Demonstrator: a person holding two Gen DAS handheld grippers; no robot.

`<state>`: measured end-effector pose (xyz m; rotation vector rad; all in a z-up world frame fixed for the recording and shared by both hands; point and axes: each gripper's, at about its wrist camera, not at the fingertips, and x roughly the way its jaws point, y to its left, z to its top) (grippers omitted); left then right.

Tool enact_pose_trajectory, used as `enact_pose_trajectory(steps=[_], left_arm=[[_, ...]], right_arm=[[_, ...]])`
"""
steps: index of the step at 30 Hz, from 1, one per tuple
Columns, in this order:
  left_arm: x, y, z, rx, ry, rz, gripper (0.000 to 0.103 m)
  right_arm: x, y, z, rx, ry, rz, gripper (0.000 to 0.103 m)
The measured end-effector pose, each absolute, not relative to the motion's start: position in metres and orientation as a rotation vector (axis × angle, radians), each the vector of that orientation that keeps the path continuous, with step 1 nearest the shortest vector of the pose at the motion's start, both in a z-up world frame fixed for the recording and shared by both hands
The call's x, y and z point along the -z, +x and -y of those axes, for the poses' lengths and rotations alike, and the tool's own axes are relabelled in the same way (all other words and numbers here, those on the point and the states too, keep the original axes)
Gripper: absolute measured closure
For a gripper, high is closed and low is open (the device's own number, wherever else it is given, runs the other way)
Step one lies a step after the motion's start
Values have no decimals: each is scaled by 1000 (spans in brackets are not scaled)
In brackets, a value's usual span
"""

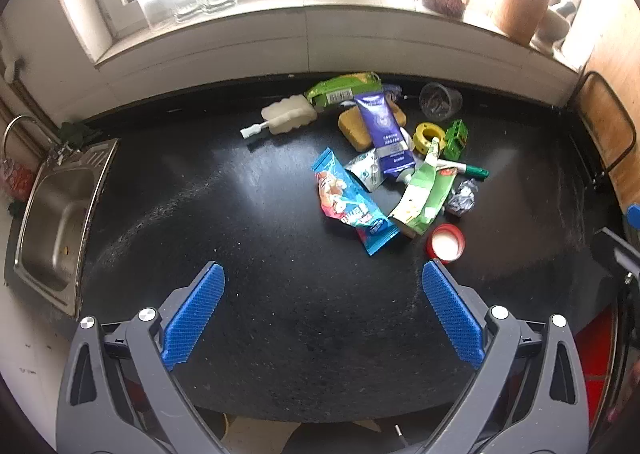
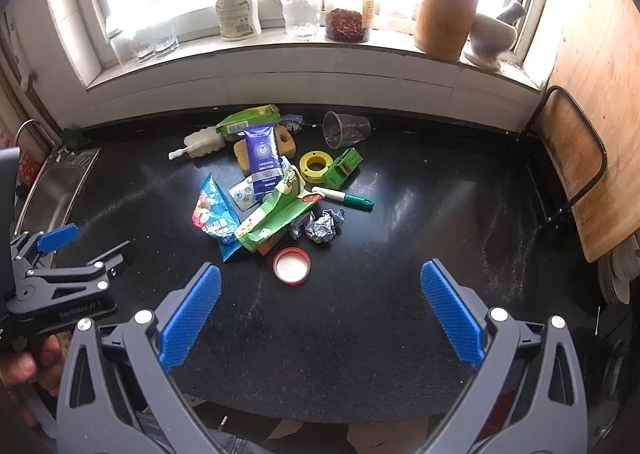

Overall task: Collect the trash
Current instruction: 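Move both tools toward the cluttered trash on the countertop, then grasp the blue snack wrapper with left tool while right tool grasps the marker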

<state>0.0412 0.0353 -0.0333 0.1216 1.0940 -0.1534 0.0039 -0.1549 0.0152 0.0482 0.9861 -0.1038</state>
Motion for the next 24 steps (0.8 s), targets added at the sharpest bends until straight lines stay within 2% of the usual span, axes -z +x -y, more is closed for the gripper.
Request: enact_pose_trajectory(steps=[7,13,19,24], left_arm=[[66,64,-35,174,118,-1162,7],[108,103,-24,147,54,-1241,7],[147,152,-14,58,-82,-1256,7],[180,177,-6,-28,-84,-1236,7]], right_arm=[[4,30,168,46,25,-992,6],[37,85,204,-109,-73,-989,5],[106,158,241,-256,-210,-1060,6],[159,194,251,-348,-255,-1125,11]])
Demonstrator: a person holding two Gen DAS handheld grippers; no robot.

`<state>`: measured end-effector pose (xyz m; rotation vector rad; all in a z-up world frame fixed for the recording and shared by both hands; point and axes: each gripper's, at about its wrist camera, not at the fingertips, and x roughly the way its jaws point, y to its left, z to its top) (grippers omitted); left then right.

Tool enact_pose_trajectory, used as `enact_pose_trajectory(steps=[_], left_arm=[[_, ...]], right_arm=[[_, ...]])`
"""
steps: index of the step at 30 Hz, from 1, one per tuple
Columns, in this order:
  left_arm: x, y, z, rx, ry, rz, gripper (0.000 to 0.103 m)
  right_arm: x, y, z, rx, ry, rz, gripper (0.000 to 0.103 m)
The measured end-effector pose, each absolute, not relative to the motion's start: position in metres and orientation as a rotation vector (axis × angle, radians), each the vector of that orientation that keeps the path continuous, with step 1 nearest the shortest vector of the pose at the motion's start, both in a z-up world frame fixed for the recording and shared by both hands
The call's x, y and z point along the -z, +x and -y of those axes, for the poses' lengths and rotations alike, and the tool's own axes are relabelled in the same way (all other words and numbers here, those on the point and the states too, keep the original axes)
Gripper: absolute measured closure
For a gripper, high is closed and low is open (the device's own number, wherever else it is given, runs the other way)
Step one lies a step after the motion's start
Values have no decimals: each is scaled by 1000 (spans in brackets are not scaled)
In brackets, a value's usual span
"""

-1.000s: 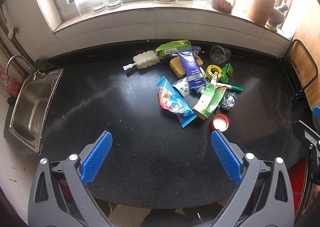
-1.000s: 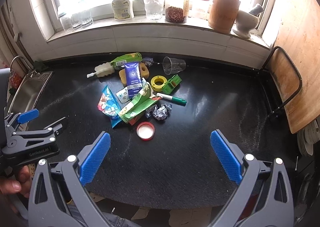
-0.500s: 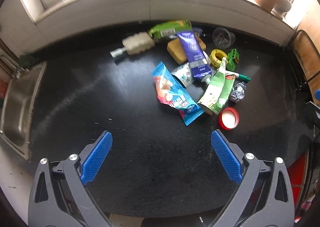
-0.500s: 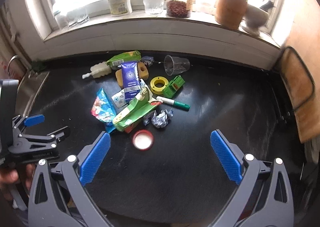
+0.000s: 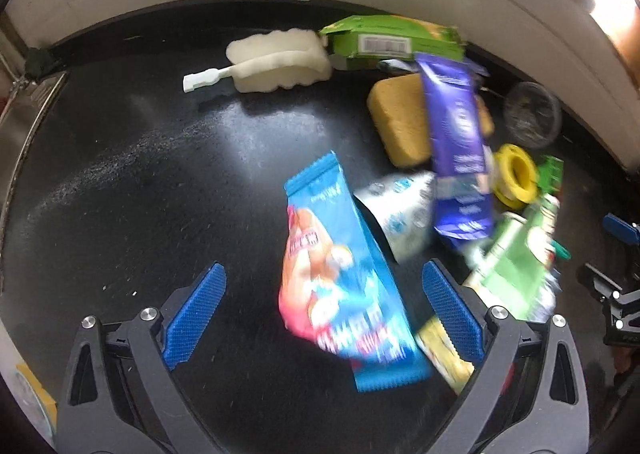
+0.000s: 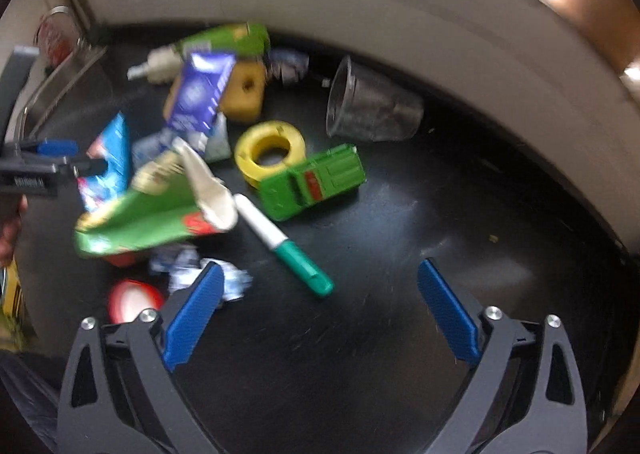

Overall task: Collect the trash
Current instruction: 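Grasp the blue snack wrapper with left tool while right tool grasps the marker, then carry wrapper and marker to the black bin and open both tools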

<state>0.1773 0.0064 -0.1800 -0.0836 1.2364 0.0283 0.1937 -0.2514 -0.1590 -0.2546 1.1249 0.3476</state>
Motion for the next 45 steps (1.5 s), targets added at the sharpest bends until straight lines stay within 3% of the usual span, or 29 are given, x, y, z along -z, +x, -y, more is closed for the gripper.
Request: enact_pose_trajectory(steps=[5,7,9,10,12,13,14,17,32,39,45], left_arm=[[199,180,-6,-84,-96,-1238,8],[204,181,-7,-97,-100,-1241,14],[202,180,-4,-117,-52,-1220,31],[199,180,-1,-104,-45,-1207,38],[195,181,0,-103,-42,-1206,67],[193,182,1,-99,-40,-1211,71],[192,182,1,-93,-48,-1217,82],[182,180,-6,-90,-55,-1207,102],[93,98,-61,1,-73,-1083,102],[73,27,-152,-121,-139,-1022,102],[82,-74,-257,-321,-243,-1023,102]], right_arm=[[189,204,243,-432,-346,-1131,24],[193,203,241,-455,-344,-1119,29],[193,202,243,-458,-323,-1112,39],[192,200,243,-460,-315,-1108,59],[191,197,244,-461,-298,-1120,83],[192,196,244,-462,-289,-1128,88],[193,195,244,-462,-277,-1138,88],[188,189,247,-431,-240,-1152,88],[71,118,200,-334,-177,-992,88],[37,102,62,-553,-238,-939,88],[56,60,-108,-890,-257,-1007,88]])
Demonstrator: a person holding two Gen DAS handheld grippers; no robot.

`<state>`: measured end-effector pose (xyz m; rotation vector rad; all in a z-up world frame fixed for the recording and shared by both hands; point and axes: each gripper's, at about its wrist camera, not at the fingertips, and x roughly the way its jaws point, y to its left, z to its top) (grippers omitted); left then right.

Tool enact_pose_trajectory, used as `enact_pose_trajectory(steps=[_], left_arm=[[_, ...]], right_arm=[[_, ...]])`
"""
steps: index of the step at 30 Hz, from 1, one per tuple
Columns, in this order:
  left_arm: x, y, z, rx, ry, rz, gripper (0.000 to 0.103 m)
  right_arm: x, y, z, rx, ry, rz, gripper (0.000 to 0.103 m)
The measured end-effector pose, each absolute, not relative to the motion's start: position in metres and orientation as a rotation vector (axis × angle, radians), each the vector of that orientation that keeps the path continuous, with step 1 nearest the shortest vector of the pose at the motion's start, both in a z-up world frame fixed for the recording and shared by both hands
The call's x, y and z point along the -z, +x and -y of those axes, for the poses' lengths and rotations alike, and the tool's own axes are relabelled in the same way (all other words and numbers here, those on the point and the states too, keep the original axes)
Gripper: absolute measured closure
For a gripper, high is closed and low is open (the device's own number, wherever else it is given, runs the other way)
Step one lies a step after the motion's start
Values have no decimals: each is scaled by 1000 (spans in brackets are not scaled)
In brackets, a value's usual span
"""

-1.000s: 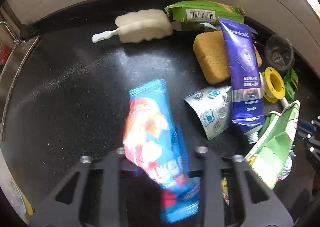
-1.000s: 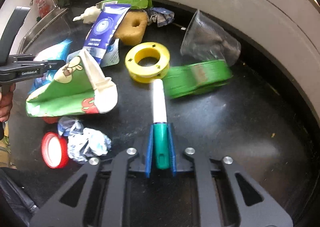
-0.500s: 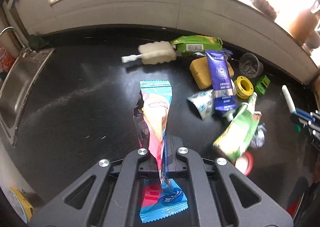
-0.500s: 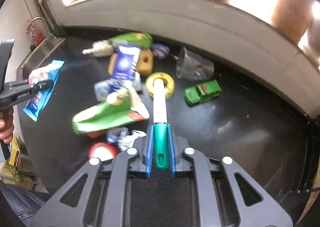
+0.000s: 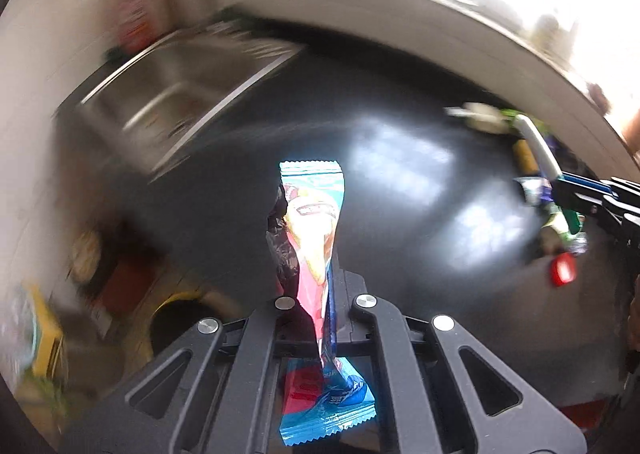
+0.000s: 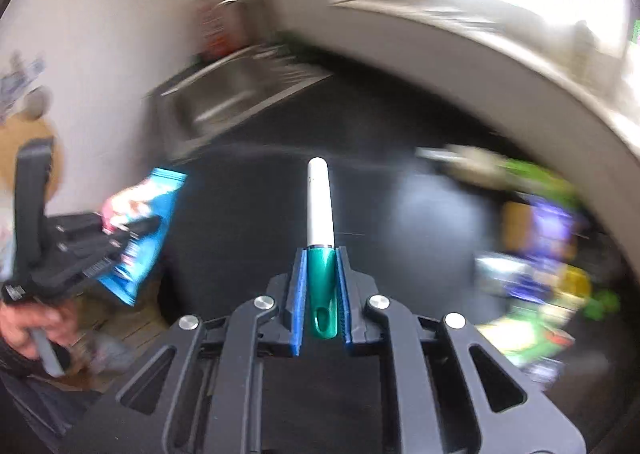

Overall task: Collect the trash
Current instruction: 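Carry wrapper and marker to the black bin and open both tools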

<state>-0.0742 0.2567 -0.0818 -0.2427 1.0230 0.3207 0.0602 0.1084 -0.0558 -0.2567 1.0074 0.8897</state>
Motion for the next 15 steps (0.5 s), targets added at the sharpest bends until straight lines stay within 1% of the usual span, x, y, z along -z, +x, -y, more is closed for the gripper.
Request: enact_pose_trajectory(steps=[2,7,12,15], left_arm=[[97,-116,-296,-401,-295,-1041,102],[146,-195,-368,-507,-429,-1106,102],[201,-224,-410,-518,-511,-1152,102],[234,-232,-427,-497,-542,-1174,102]], right_arm=[[73,34,-173,-1014,-274,-1065,88],[110,-28,-288,-1188,-342,-1205,88],[172,-65,-371,-1205,-444,-1360,88],[201,-72,-400,-1178,-486,-1407,88]])
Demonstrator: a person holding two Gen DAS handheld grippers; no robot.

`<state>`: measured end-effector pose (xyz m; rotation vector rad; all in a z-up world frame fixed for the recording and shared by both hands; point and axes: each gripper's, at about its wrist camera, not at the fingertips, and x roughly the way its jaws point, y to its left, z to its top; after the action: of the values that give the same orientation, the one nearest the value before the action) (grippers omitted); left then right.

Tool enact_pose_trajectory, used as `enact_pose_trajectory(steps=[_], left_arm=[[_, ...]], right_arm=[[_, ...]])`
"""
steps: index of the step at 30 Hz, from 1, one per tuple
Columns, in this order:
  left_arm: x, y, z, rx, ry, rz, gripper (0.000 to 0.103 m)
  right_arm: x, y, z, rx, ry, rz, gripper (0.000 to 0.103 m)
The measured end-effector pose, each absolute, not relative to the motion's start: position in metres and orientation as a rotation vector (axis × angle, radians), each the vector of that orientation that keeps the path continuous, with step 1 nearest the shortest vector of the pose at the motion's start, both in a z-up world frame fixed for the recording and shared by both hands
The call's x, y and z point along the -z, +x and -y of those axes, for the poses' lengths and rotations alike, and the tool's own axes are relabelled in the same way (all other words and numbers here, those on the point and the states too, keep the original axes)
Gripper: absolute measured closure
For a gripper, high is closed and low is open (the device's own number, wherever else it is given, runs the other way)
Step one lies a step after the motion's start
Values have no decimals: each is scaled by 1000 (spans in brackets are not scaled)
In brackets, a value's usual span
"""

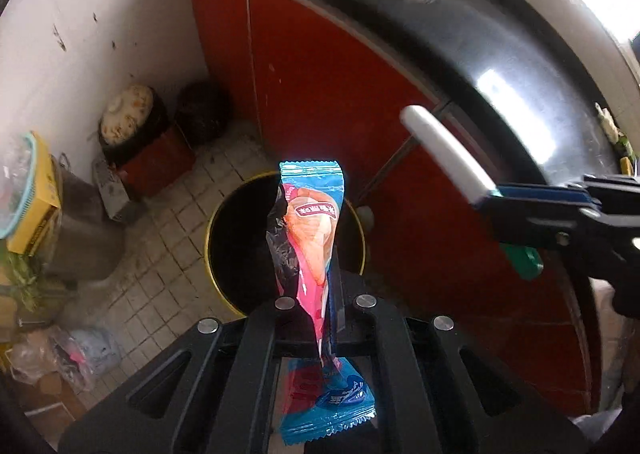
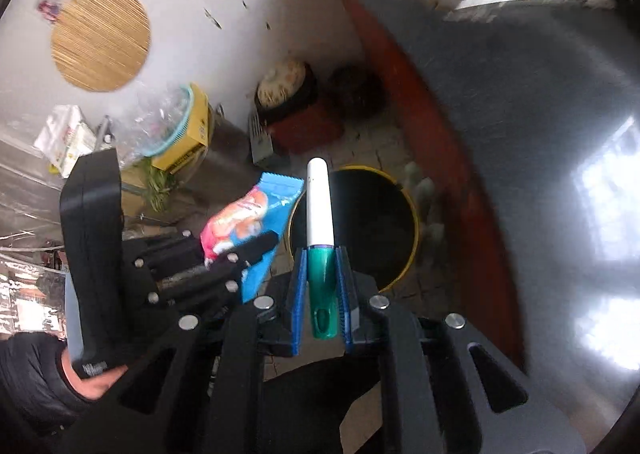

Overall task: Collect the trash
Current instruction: 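Carry wrapper and marker to the black bin and open both tools, then return both tools to the countertop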

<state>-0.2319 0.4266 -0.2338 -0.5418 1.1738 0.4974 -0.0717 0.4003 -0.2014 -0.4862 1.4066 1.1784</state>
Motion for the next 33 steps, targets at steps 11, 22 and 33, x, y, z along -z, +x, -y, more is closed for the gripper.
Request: enact_pose_trajectory(steps=[11,22,33], left_arm=[[292,-242,-469,-486,-627,-1159,41],[212,-228,-446,-510,-441,-1115,14],[71,-94,-314,-245,-229,-921,6]], right_arm=[[246,-70,-446,-1107,-565,-1418,38],[158,-29,-356,-1011,-444,-1256,20],[-1,32,-108,-543,-227,-897,7]])
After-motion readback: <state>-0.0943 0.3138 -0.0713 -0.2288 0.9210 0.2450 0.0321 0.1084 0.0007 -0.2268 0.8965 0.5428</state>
